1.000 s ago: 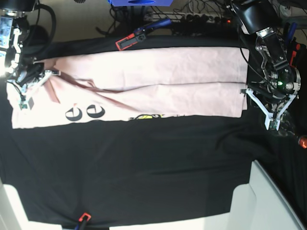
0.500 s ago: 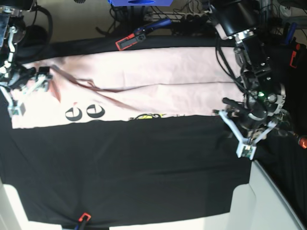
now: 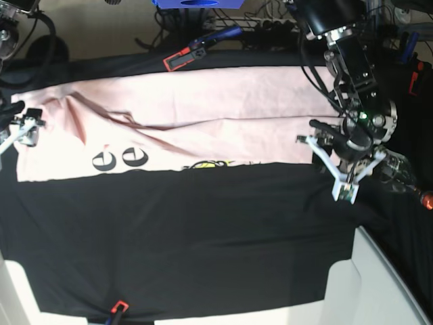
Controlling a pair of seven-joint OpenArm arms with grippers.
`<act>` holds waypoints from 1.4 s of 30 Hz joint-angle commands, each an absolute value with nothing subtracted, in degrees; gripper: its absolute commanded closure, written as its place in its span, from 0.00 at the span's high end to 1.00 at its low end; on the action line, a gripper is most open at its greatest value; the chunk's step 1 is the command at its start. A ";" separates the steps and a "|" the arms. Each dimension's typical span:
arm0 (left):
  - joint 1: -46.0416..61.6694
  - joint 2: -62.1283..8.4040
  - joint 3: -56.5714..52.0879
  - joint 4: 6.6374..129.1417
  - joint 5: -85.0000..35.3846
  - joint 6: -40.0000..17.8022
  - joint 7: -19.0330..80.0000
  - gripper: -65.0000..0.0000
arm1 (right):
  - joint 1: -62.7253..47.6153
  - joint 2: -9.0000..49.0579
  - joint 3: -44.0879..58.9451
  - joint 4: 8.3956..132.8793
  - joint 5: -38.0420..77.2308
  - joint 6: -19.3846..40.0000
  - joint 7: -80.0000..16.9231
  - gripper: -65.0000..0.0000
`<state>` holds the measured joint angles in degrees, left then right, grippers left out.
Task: Fold the T-shirt properly
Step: 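Move the left gripper to the folded edge near the collar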
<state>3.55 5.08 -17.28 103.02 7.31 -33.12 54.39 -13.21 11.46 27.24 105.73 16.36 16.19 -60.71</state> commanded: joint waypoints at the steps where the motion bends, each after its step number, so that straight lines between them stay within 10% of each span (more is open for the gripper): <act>1: 3.82 4.97 -17.10 104.04 6.90 -33.10 53.58 0.43 | -12.79 12.18 27.47 106.59 16.66 16.22 -59.38 0.72; 42: -0.13 2.24 -35.65 88.13 6.81 -32.75 53.32 0.43 | -16.04 10.95 27.38 106.59 16.92 16.40 -59.38 0.73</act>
